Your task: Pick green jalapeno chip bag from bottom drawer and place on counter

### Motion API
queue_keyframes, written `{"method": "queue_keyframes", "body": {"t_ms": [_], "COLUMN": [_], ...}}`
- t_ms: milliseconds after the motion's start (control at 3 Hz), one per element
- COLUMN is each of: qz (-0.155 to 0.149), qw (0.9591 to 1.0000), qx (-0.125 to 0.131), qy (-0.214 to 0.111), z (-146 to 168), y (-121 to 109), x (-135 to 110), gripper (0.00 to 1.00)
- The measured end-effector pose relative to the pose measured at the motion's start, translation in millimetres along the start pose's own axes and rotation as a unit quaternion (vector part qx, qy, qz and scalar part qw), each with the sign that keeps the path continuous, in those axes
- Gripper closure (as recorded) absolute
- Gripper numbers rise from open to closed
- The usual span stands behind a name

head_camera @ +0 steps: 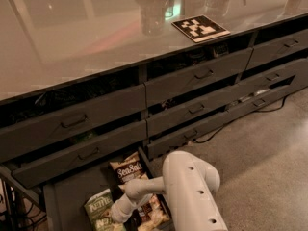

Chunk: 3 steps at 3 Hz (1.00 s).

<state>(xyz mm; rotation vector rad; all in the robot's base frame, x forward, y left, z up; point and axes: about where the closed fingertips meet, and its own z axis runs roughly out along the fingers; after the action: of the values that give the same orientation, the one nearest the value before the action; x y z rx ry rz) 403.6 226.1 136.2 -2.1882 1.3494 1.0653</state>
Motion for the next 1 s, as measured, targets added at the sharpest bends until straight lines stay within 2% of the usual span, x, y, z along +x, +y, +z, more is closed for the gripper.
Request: {"method": "queue_keyframes", "body": {"t_ms": [667, 1000], "qz": [-0.001, -0.045], "qw": [1.0, 0.9979], "qx": [0.0, 0.002], "qy": [-0.001, -0.047], "z": [-4, -39], "y": [0, 8], "x": [-4, -43], "gripper": [0.89, 1.0]}}
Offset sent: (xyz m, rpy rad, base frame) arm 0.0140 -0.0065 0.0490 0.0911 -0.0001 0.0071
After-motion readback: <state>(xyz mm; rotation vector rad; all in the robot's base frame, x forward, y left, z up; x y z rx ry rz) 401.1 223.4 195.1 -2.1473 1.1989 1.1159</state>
